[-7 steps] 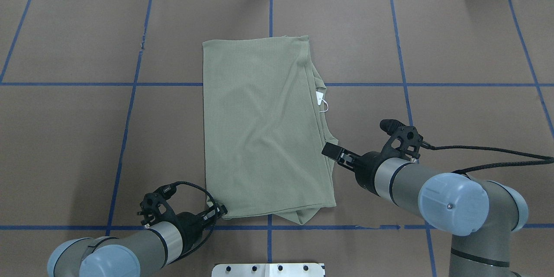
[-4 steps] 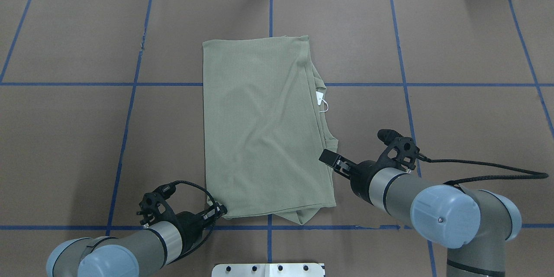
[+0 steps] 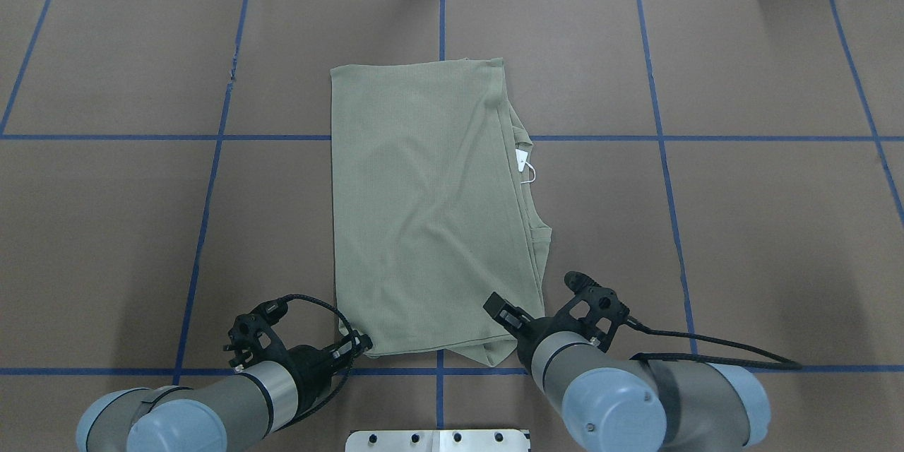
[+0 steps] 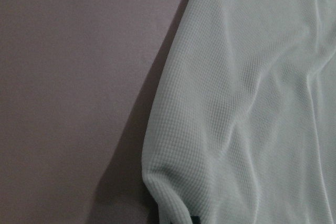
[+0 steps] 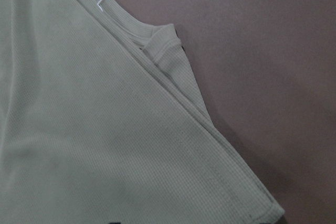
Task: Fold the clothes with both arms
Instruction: 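Grasp the near corners of the folded shirt with both grippers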
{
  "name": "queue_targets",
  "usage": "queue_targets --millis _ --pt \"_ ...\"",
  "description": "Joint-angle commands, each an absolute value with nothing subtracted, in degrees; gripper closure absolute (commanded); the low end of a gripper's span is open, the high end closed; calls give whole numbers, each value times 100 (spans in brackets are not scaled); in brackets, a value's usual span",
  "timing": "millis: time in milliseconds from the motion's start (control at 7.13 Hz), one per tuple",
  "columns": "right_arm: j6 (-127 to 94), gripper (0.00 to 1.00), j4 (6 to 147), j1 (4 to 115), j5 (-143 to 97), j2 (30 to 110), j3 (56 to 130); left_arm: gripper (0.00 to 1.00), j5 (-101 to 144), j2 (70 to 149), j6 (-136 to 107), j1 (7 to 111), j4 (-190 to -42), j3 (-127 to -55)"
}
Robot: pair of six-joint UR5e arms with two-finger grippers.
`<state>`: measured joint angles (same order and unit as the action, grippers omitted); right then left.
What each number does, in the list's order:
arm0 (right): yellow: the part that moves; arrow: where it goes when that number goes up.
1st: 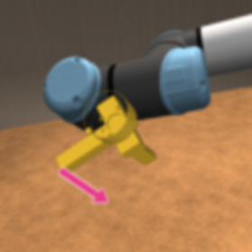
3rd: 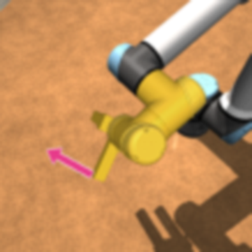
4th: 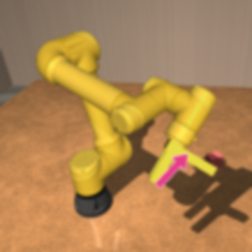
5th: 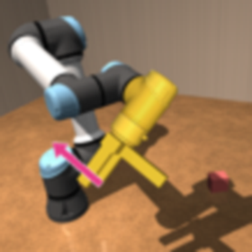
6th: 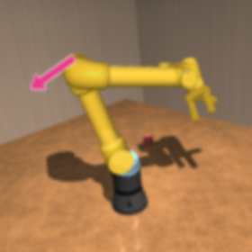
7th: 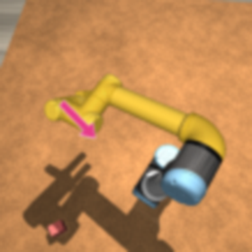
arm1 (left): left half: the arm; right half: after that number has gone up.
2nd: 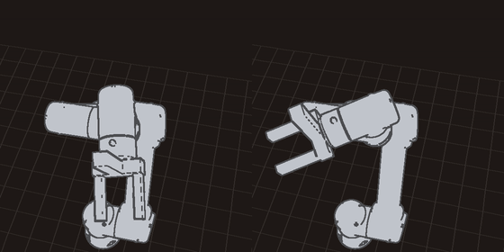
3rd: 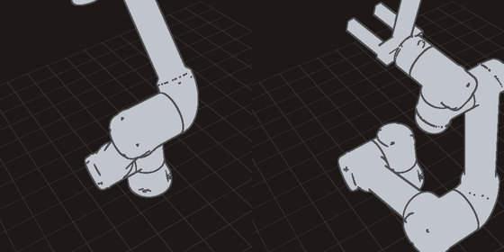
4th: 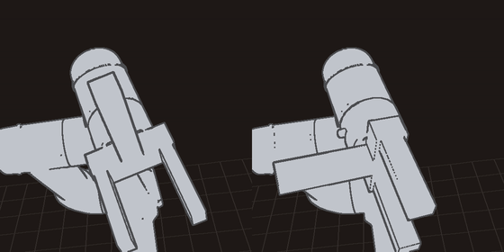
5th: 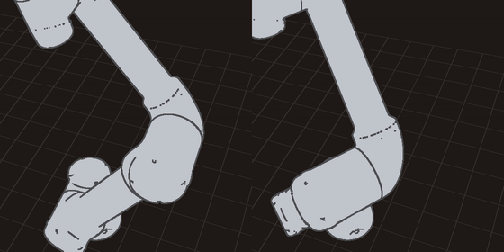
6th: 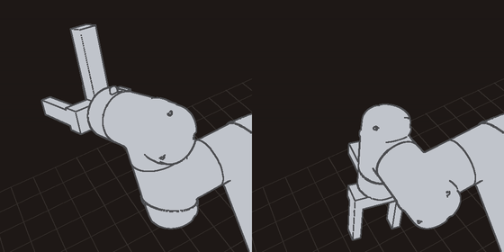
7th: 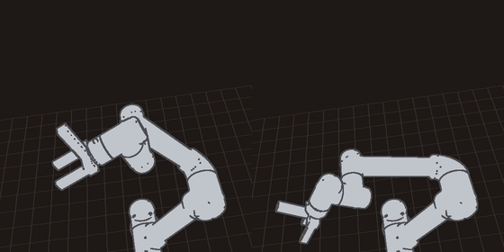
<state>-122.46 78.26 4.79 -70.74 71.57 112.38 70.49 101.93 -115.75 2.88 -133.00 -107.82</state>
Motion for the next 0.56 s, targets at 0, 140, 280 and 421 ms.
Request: queue_targets --millis 0,140,280,421 --pt "-12296 9 7919 448 -6970 6987 10977 100 7049 10187 -11575 281 -13307 -10784" --pt "-12270 9 7928 457 -6987 6987 10986 100 7049 10187 -11575 281 -13307 -10784" --pt "-12270 9 7945 466 -7005 7040 11004 100 7049 10187 -11575 281 -13307 -10784" --pt "-12270 9 7945 475 -7005 7057 10995 100 7049 10187 -11575 281 -13307 -10784"
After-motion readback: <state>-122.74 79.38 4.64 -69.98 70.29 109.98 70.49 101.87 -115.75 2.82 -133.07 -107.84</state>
